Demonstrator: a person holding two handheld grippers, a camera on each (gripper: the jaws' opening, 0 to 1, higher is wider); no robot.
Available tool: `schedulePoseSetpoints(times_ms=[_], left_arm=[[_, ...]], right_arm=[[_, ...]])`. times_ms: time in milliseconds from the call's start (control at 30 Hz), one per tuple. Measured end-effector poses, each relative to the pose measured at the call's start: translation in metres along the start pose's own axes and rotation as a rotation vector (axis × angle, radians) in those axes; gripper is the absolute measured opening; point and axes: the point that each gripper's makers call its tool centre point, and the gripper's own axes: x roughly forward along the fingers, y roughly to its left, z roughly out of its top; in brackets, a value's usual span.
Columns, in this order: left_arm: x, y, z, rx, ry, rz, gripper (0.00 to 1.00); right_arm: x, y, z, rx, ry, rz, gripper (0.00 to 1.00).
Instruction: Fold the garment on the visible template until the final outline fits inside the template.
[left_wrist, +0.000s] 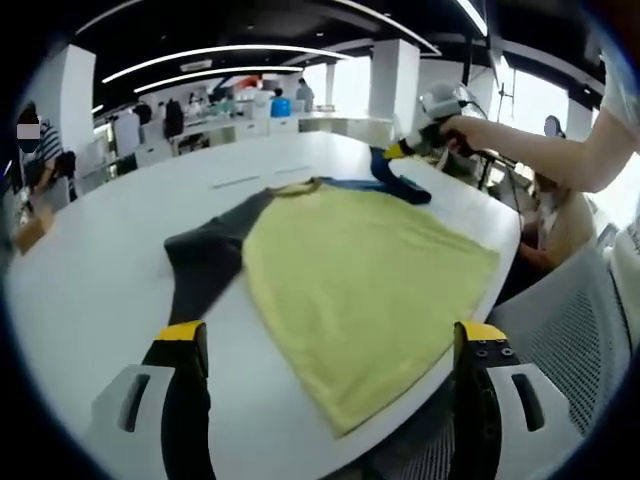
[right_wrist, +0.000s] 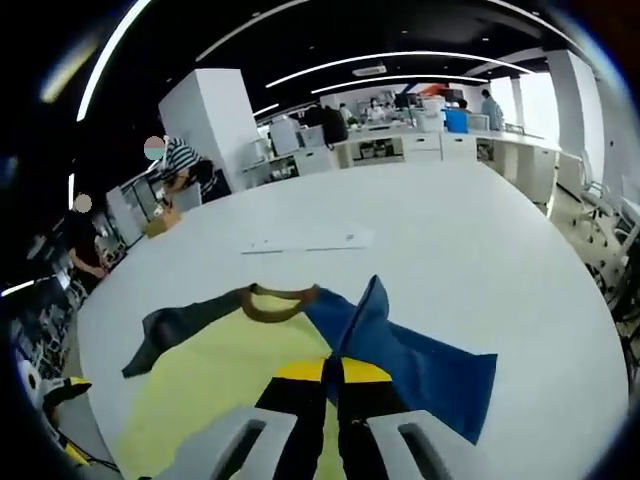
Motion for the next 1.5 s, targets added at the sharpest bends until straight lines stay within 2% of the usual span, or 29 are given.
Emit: schedulePoseSetpoints(times_ms=[433,1067,1300,1500], left_arm=[[0.002,0.002,-0.001,-0.017,-0.007,0.004,0.99],[0.002,0.005,-0.004,-0.020,0.002,0.000,0.99],[0.002,0.005,-0.006,-0.022,0.007,-0.001,0.99],[0.002,0.005,-0.007,-0.029,0.011,-0.003,0.99]], right_arm=[[0.000,0.054,0.001,-0.033,0.010,0.055,0.00],[0.026,0.096,0.007,-0.062,0.039,0.141,0.00],[0.051,0.097,0.017,-0.086,0.050,0.177,0.00],[0.066,0.111,0.022,-0.104,0.058,0.216,0.00]])
